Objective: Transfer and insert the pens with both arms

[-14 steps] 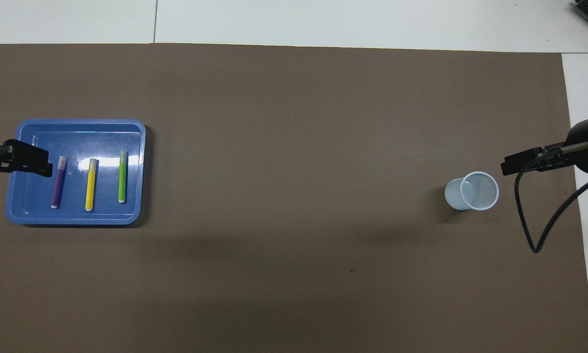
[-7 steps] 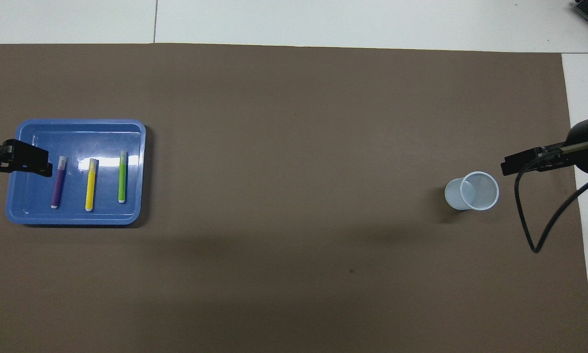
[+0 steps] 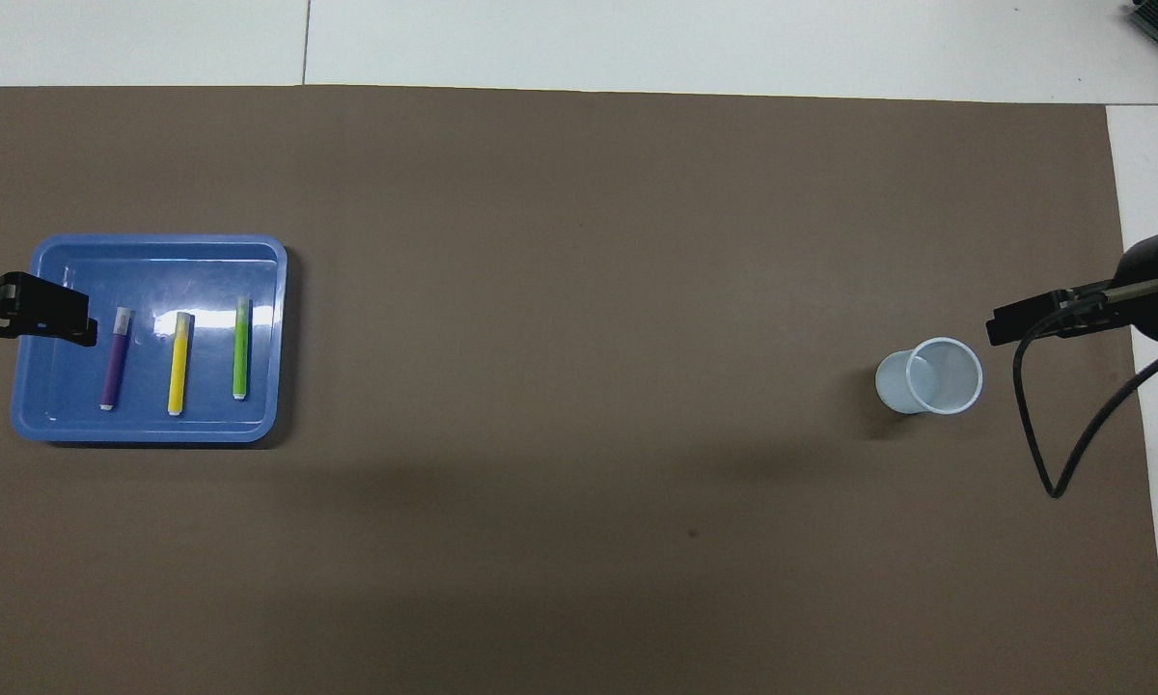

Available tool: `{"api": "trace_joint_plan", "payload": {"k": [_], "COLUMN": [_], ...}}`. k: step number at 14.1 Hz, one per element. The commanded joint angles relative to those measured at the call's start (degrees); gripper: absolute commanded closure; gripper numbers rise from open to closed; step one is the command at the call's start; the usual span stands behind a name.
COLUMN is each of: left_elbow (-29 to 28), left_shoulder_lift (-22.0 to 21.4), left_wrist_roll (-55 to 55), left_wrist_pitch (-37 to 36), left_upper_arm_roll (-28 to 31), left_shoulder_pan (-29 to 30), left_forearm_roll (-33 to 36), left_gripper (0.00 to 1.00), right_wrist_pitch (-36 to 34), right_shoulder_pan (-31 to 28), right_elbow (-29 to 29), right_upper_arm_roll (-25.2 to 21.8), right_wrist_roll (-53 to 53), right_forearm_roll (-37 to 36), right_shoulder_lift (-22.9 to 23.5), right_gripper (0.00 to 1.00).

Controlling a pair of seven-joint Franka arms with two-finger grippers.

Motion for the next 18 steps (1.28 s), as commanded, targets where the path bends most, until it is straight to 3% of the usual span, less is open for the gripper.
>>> {"api": "trace_joint_plan", "payload": {"k": [1, 9, 18], "left_elbow": [0.82, -2.51, -15.08], "left_shoulder_lift": [0.32, 0.23, -0.04], "left_wrist_roll": [0.18, -0.08, -0.43], "left_wrist_pitch": [0.28, 4.76, 17.75], "left_upper_arm_roll": [0.38, 0.29, 0.2], "left_shoulder_pan": [0.38, 1.53, 1.08], "left_forearm_roll": [-0.14, 0.04, 0.04], "left_gripper": [0.0, 0.0, 0.0], "right_wrist_pitch": [0.27, 0.27, 0.27], "right_shoulder_pan": [-0.03, -0.03, -0.03], "right_elbow": [-1.17, -1.17, -1.17], "right_upper_arm_roll": [-0.18, -0.18, -0.18], "right_wrist_roll": [-0.96, -0.87, -0.96], "right_forearm_roll": [0.68, 0.77, 0.77], "right_shoulder_lift": [-1.12, -1.12, -1.12], "right_gripper": [0.0, 0.0, 0.0]}}
